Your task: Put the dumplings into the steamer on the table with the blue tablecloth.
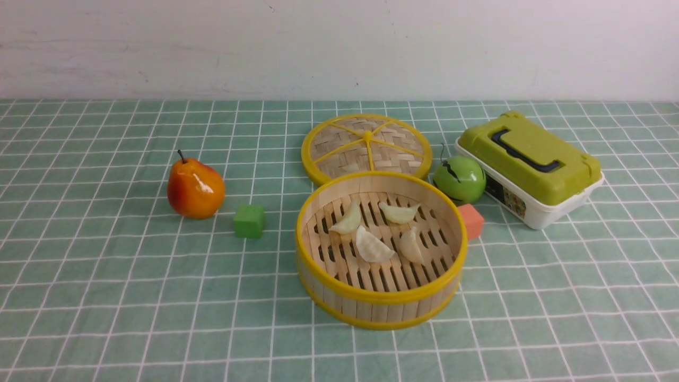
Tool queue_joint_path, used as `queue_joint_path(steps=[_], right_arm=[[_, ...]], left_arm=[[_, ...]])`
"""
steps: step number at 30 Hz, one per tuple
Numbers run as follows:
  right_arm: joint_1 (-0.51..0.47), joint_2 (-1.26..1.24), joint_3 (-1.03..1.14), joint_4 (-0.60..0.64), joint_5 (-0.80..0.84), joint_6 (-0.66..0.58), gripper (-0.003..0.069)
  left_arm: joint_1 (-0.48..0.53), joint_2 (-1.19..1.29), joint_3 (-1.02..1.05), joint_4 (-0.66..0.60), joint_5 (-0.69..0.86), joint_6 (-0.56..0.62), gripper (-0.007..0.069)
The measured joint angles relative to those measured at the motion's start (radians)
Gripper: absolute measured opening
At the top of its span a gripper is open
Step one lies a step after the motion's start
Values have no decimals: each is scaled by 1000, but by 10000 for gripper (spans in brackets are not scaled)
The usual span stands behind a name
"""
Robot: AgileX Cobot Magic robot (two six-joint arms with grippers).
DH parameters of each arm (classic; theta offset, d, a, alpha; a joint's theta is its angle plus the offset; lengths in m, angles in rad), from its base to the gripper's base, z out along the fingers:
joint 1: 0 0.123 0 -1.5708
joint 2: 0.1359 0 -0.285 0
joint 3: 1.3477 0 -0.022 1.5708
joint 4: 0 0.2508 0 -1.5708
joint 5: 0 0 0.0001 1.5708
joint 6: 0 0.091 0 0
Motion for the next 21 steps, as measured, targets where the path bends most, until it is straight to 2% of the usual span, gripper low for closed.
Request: queue_joint_path(steps=[21], right_arm=[[0,0,0,0,0,0,132]], left_arm=[[0,0,0,0,0,0,13]])
